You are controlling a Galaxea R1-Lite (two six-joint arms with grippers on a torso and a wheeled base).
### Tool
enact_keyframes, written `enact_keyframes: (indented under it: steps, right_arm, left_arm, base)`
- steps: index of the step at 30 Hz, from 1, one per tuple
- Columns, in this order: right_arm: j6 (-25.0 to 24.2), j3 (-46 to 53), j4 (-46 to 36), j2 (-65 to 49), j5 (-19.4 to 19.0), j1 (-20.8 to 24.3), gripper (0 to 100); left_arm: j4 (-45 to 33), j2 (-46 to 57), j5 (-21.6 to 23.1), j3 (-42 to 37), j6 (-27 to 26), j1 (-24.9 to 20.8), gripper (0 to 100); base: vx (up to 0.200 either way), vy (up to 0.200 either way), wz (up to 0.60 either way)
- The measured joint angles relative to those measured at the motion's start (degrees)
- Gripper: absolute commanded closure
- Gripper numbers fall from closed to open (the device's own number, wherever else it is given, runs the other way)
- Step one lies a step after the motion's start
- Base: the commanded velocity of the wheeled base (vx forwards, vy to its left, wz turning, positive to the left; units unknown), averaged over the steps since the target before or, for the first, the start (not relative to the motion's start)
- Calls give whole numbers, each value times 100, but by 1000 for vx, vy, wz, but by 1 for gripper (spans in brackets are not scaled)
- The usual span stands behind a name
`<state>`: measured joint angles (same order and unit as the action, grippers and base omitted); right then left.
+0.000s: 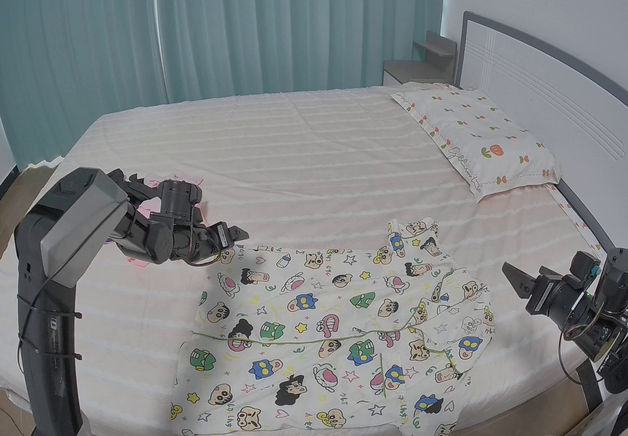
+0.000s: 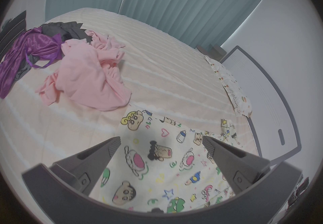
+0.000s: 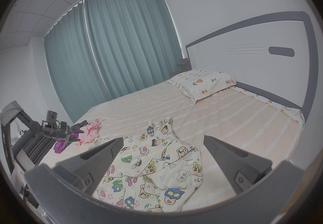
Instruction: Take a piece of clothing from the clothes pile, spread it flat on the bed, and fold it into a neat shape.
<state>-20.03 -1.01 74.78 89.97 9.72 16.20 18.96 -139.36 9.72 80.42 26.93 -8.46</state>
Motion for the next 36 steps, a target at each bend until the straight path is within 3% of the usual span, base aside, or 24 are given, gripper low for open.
enact_keyframes:
  steps: [8, 19, 20, 36]
  right_arm:
    - [-13, 0, -2, 0, 95, 111, 0]
    - [-27, 0, -27, 2, 110, 179, 0]
    - [-28, 0, -27, 2, 110, 179, 0]
    - [-28, 0, -28, 0, 112, 184, 0]
  left_arm:
    - [149, -529, -393, 552, -2, 74, 0]
    - [310, -870, -408, 655, -27, 78, 0]
    - [310, -887, -411, 657, -27, 72, 100]
    - [255, -1111, -714, 1007, 11, 257, 100]
  base:
    - [0, 0, 0]
    - [0, 0, 0]
    - [0, 0, 0]
    - [0, 0, 0]
